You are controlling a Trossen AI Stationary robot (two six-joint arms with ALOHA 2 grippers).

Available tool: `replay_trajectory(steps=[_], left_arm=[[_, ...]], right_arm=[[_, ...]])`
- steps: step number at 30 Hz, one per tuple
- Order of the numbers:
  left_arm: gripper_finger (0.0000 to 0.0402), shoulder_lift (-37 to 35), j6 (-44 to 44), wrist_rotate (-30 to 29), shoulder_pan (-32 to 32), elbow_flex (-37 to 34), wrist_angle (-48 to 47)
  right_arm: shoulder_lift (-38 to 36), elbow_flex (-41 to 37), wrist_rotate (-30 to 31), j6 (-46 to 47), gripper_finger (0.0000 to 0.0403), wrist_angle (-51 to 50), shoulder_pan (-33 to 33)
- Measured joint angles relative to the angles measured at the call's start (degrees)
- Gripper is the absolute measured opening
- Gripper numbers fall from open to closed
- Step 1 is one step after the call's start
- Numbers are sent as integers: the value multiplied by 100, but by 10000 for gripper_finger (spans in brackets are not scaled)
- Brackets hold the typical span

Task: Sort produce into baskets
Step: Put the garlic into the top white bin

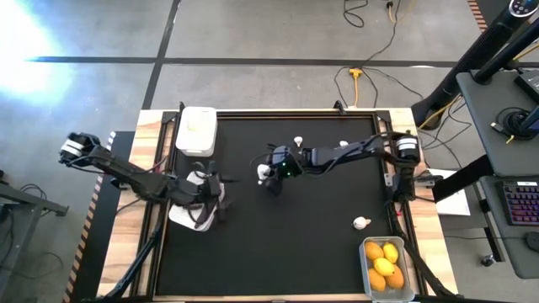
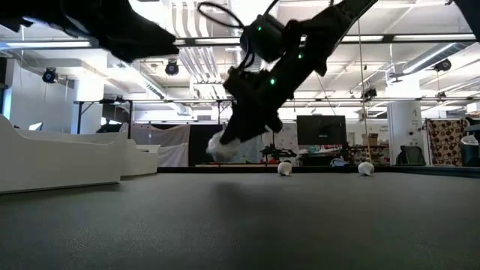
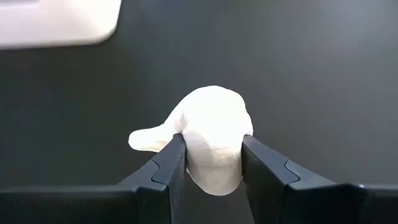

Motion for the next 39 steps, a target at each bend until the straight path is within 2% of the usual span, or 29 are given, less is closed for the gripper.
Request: replay_trajectory(steps=[6, 11, 17, 23, 26, 30, 33, 39], left_arm=[[235, 155, -389, 89, 457, 42, -228], [235, 403, -456, 164, 661, 59, -194], [235, 909, -502, 21, 884, 148, 382], [235, 1508, -709, 101, 1130, 371, 238], [235, 1867, -829, 327, 1303, 583, 217], [235, 2471, -1252, 332, 1385, 815, 231], [235, 2971, -1616, 212, 1366, 930, 286], [236, 3840, -1786, -61, 1350, 1137, 862]], right_arm=[[243, -4, -3, 51, 133, -9, 117], [268, -19, -5, 271, 187, -146, 181], [71, -19, -8, 264, 259, -277, 304], [-533, -43, 25, 541, 294, -1298, 595], [-736, -168, 302, 796, 301, -1575, 960], [-805, -343, 1040, 1069, 306, -1669, 1585], [-807, -456, 1500, 1366, 306, -1643, 2034], [-811, -565, 2063, 1824, 306, -1651, 2591]])
